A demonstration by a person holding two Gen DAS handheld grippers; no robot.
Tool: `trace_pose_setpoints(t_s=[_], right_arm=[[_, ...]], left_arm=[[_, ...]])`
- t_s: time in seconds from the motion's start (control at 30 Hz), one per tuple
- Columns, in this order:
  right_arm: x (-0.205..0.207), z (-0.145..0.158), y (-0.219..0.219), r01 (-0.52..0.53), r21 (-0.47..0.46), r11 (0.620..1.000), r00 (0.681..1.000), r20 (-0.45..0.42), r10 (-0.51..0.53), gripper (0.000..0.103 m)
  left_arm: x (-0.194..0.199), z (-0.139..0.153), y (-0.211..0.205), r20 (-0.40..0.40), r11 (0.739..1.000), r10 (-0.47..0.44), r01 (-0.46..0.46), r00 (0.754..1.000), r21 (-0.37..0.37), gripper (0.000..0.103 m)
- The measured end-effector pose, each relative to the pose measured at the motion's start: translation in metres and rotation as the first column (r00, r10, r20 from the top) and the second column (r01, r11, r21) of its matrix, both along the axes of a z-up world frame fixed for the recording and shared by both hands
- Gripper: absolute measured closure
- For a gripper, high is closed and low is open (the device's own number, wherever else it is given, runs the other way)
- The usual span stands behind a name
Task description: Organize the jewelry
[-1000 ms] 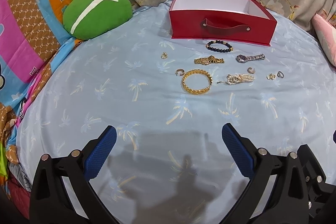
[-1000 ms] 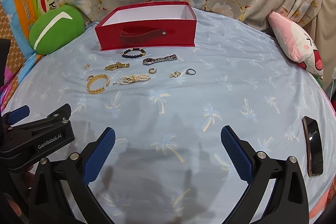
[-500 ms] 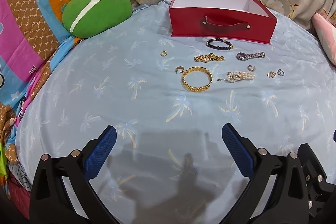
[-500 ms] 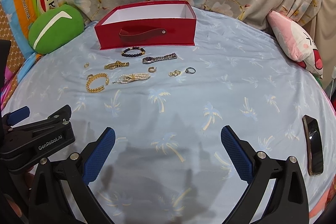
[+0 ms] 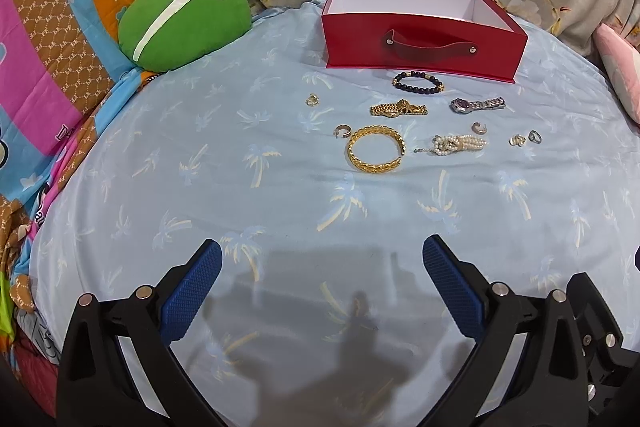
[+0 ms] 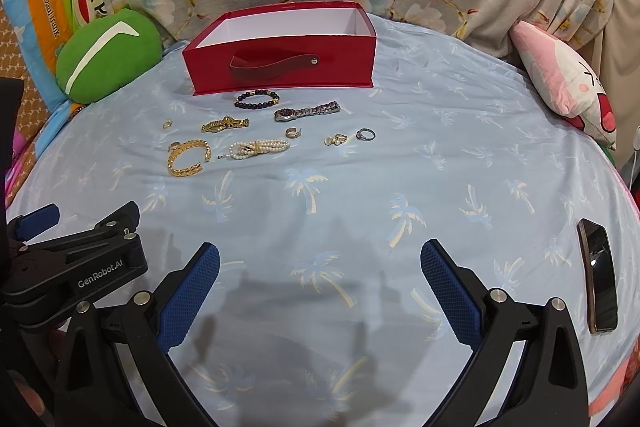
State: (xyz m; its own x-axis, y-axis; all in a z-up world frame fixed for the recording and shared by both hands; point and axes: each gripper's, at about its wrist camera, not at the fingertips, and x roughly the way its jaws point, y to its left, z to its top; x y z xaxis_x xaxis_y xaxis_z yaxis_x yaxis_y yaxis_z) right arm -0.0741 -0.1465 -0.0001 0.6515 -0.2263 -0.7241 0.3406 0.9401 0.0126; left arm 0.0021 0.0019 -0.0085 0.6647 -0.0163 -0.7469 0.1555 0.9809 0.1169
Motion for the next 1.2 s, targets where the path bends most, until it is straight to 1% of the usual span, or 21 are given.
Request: trace_pose_setpoints(t_s=[1.2], right_arm=[[0.0009,-0.0006,0.0005,0.000,0.002,1.000,1.000,0.001,0.000,0.005]], left_arm=[[-0.0011,-0.0031,0.0028,-0.002,1.000,0.003,-0.003,1.000,0.002,0.005]])
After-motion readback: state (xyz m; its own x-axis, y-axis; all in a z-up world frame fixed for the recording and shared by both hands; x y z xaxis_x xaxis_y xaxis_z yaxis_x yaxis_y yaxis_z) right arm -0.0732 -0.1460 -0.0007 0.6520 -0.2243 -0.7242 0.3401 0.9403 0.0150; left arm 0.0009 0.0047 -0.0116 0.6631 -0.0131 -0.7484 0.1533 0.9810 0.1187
